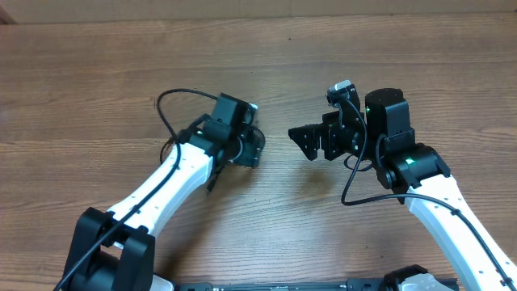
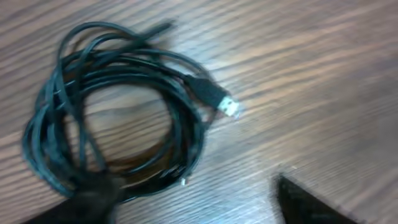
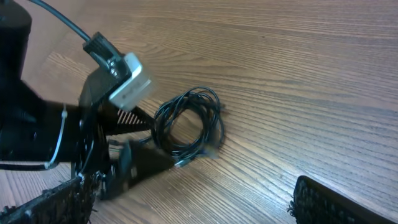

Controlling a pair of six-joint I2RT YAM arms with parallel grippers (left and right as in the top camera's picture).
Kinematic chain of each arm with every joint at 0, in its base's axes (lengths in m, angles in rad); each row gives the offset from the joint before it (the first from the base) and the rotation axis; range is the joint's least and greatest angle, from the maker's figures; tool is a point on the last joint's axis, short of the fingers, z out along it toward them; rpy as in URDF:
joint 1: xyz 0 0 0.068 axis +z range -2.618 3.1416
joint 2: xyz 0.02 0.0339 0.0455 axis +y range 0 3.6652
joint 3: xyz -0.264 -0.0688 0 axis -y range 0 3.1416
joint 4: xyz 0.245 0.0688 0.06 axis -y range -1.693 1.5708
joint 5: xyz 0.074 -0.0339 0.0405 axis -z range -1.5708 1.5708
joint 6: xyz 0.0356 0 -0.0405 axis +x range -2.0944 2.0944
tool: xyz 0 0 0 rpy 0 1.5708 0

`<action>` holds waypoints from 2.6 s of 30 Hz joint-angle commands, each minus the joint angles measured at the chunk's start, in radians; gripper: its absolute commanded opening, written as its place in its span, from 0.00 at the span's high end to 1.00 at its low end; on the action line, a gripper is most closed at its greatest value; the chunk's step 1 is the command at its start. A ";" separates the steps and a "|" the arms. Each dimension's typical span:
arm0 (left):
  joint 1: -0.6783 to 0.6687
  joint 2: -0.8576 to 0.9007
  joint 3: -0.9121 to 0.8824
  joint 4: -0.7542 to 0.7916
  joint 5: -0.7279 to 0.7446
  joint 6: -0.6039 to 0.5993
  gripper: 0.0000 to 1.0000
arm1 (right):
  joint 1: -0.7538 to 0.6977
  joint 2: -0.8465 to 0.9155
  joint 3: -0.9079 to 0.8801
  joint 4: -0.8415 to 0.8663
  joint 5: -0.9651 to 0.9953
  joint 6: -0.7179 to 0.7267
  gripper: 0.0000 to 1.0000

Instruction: Untangle cables

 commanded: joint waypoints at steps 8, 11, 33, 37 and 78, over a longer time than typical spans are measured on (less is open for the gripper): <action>-0.008 -0.005 0.027 -0.040 -0.373 -0.055 0.00 | 0.003 -0.007 0.008 0.002 0.004 0.000 0.00; 0.010 -0.005 0.026 -0.029 -0.391 -0.060 0.02 | 0.003 -0.007 0.008 0.002 0.004 0.000 0.00; 0.195 0.175 0.025 -0.015 -0.131 -0.376 0.53 | 0.003 -0.007 0.008 0.002 0.004 0.000 0.00; 0.195 0.222 0.025 -0.005 -0.132 -0.410 0.55 | 0.003 -0.007 0.008 0.002 0.004 0.000 0.00; 0.195 -0.109 0.157 -0.369 -0.017 -0.322 0.96 | 0.003 -0.007 0.008 0.014 -0.102 0.094 0.00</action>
